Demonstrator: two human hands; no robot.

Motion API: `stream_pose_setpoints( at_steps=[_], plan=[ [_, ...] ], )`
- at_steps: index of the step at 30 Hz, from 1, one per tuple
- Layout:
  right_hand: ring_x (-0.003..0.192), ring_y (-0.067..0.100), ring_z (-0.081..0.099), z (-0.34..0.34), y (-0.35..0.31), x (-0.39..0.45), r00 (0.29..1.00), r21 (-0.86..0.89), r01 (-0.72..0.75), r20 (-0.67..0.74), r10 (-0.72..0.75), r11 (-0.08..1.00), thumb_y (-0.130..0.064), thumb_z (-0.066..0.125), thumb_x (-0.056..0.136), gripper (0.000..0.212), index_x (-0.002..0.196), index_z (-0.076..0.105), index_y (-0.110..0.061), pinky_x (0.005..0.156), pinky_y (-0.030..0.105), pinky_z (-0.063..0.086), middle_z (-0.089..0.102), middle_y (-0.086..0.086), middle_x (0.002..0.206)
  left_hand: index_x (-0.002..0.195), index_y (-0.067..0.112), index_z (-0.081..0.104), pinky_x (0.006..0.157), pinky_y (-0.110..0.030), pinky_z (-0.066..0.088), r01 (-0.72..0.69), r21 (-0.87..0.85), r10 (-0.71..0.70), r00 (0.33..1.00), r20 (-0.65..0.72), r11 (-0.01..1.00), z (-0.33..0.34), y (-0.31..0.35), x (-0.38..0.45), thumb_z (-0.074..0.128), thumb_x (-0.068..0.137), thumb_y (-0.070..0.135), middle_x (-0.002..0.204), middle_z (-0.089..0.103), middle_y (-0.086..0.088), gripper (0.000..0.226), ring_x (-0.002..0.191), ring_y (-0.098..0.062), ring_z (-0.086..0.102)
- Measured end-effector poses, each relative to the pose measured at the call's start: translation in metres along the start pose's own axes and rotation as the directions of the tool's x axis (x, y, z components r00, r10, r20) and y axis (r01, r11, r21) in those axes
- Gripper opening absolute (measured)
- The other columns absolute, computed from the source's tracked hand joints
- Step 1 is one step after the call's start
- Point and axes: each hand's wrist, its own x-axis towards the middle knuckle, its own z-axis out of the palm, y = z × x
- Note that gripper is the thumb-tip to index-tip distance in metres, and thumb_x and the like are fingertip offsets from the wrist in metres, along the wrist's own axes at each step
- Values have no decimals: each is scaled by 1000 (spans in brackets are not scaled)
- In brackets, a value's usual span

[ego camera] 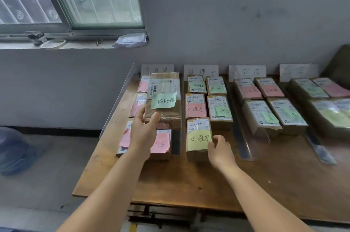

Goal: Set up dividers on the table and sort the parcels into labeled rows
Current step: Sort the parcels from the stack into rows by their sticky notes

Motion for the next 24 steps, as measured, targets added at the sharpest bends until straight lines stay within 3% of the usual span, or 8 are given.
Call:
stream_pose_setpoints(
  at_steps=[2,4,7,10,14,19,24],
  plan=[
    [118,29,49,6,-2,5,1000,-2,-10,-2,10,1000,-28,38,100,41,139,34,-15,80,28,35,38,14,139,128,34,47,74,-38,54,-2,-1,2,1000,2,1000,-4,-2,3,61,93,19,112,68,2,40,87,-21,72],
    [121,27,48,10,-1,8,1000,-31,22,-15,-22,999,-31,44,98,46,140,32,-16,85,30,39,37,12,141,132,30,47,83,-46,55,10,-2,-10,1000,-9,1000,-6,-3,7,61,93,19,113,68,0,43,93,-24,70],
    [129,24,38,10,6,7,979,-199,196,-12,-202,960,-43,59,88,66,143,27,-23,97,35,39,29,3,147,136,26,47,89,-55,52,34,0,-34,999,-22,999,-11,-6,12,62,92,20,114,68,-4,46,101,-29,67],
    [144,19,11,10,10,9,921,-463,384,130,-367,799,-47,64,83,80,148,20,-33,115,39,18,13,-7,157,137,28,45,85,-53,55,43,18,-43,999,-16,999,-10,-7,19,61,93,22,114,68,-3,47,100,-27,68],
    [146,18,4,8,8,16,886,-588,456,233,-400,668,-39,61,88,75,149,18,-32,117,38,4,9,-5,159,137,30,44,81,-49,55,49,23,-48,999,-9,999,-8,-6,24,61,93,22,113,68,-1,47,98,-25,68],
    [145,15,8,-7,-22,16,865,-494,493,194,-462,716,-49,64,81,83,149,20,-28,117,38,5,17,-5,157,135,31,44,84,-56,54,40,55,-40,999,-11,998,-6,-4,28,61,93,23,115,67,-2,46,99,-26,67],
    [140,9,21,-14,-89,16,773,-183,633,106,-625,752,-45,65,84,80,149,21,-28,109,26,18,26,-10,153,141,27,39,92,-51,51,9,70,-8,1000,-17,997,-3,3,34,60,94,23,122,63,-5,52,107,-26,63]
  ],
)
